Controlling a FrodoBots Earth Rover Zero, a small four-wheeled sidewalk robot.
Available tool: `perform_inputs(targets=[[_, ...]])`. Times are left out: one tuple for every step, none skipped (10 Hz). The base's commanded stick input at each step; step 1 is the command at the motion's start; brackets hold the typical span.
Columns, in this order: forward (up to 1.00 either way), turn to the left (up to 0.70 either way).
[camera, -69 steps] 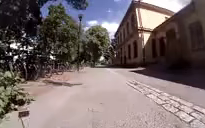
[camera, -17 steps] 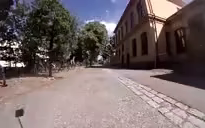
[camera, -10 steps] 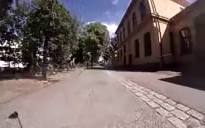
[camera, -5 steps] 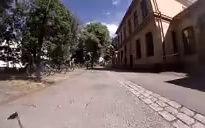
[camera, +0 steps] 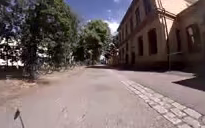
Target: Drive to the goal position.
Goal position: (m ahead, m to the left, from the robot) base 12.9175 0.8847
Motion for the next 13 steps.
perform_inputs(targets=[[0.85, 0.00], [0.85, 0.00], [0.85, 0.00], [0.85, 0.00], [0.85, 0.00], [0.85, 0.00], [0.85, 0.00], [0.85, 0.00], [0.85, 0.00], [0.85, 0.00], [0.85, 0.00], [0.85, 0.00], [0.85, 0.00]])
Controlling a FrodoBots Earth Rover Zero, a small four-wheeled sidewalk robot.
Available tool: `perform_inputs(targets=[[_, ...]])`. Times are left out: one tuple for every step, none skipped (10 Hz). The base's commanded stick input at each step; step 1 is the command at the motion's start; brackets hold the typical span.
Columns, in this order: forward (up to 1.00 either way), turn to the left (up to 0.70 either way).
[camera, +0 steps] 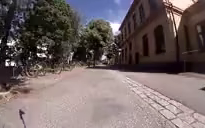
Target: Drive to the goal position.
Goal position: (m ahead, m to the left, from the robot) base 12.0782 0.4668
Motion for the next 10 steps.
perform_inputs(targets=[[0.85, 0.00], [0.85, 0.00], [0.85, 0.00], [0.85, 0.00], [0.85, 0.00], [0.85, 0.00], [0.85, 0.00], [0.85, 0.00], [0.85, 0.00], [0.85, 0.00]])
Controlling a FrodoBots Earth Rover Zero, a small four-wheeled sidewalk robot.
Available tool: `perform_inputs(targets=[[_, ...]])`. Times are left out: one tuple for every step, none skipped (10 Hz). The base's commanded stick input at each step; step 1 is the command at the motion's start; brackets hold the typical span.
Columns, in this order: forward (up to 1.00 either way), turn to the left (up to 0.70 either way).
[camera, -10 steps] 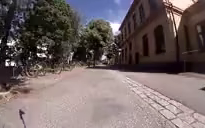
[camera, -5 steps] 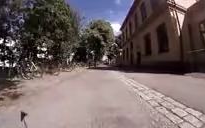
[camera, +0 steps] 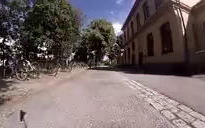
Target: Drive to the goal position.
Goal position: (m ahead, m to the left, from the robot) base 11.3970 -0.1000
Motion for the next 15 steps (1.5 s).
perform_inputs(targets=[[0.85, 0.00], [0.85, 0.00], [0.85, 0.00], [0.85, 0.00], [0.85, 0.00], [0.85, 0.00], [0.85, 0.00], [0.85, 0.00], [0.85, 0.00], [0.85, 0.00], [0.85, 0.00], [0.85, 0.00], [0.85, 0.00], [0.85, 0.00], [0.85, 0.00]])
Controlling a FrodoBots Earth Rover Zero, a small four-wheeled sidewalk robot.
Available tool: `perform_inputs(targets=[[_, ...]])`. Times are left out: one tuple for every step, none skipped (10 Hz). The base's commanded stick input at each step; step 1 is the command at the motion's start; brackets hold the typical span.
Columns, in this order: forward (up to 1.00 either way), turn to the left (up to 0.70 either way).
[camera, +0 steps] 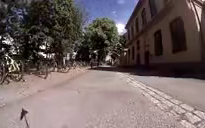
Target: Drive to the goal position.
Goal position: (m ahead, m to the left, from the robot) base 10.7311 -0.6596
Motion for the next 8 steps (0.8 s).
perform_inputs(targets=[[0.85, 0.00], [0.85, 0.00], [0.85, 0.00], [0.85, -0.18], [0.85, -0.34], [0.85, -0.34], [0.85, -0.27], [0.85, -0.16]])
